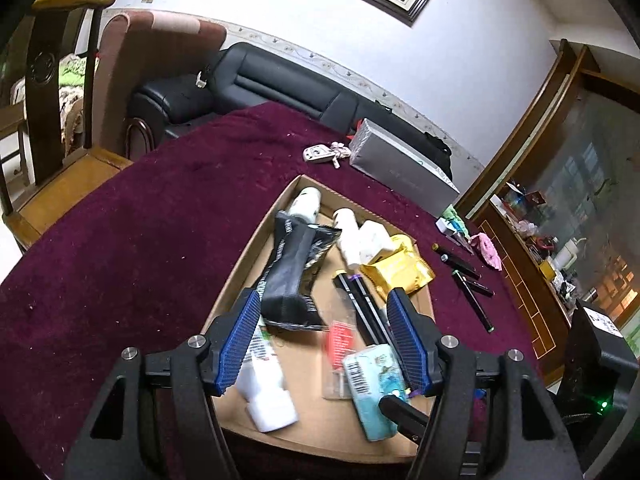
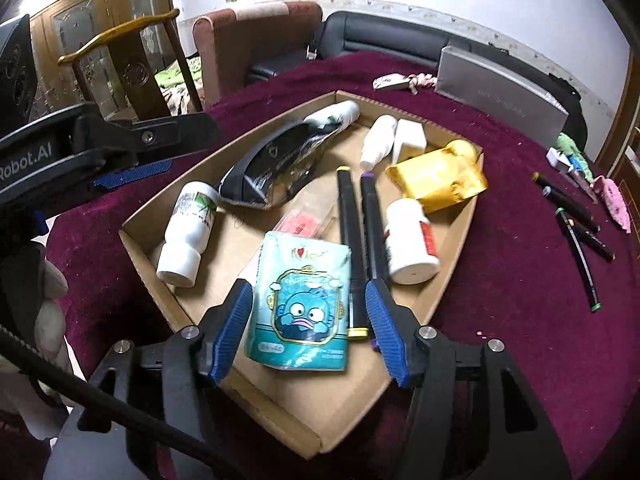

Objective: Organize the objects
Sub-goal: 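Open the right gripper to drop the packet while the left releases the bottle in the tray, then move both grippers back toward the black markers on the table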

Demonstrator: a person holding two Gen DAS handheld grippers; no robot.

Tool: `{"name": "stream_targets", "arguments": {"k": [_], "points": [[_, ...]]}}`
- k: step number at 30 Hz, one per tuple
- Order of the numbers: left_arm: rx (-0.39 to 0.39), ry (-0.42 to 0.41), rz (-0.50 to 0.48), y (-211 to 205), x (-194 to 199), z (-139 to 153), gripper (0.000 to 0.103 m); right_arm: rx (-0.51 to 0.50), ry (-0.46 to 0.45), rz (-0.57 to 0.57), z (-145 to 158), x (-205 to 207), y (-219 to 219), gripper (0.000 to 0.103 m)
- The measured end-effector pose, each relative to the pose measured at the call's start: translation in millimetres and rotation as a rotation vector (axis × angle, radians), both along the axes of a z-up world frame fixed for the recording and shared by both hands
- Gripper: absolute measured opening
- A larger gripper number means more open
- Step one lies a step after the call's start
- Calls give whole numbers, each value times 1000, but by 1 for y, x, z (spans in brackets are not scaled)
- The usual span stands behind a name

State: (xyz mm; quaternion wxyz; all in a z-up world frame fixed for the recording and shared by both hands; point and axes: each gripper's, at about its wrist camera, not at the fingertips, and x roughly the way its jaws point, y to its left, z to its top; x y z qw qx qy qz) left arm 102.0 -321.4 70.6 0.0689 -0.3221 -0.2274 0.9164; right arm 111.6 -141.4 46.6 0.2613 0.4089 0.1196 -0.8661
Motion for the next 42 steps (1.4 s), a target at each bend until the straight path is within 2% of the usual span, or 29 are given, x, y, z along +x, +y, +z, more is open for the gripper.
{"name": "stream_targets", "arguments": {"k": [10, 22, 32, 39, 42], "points": [[-59, 19, -61, 49, 2, 24, 60, -48, 37, -78, 15, -1, 47, 58], [-164, 24, -202, 142, -6, 45, 60, -98, 65, -238, 28, -14, 133, 58], [-209, -10, -315, 201, -13, 41, 60, -85, 92, -344, 34, -27, 193, 61], [-222, -40, -358, 220, -17, 33, 60, -23, 106, -371, 35, -41, 212, 61], [-216, -48, -362, 219, -18, 29, 60, -31, 76, -369, 38, -57, 229, 61]]}}
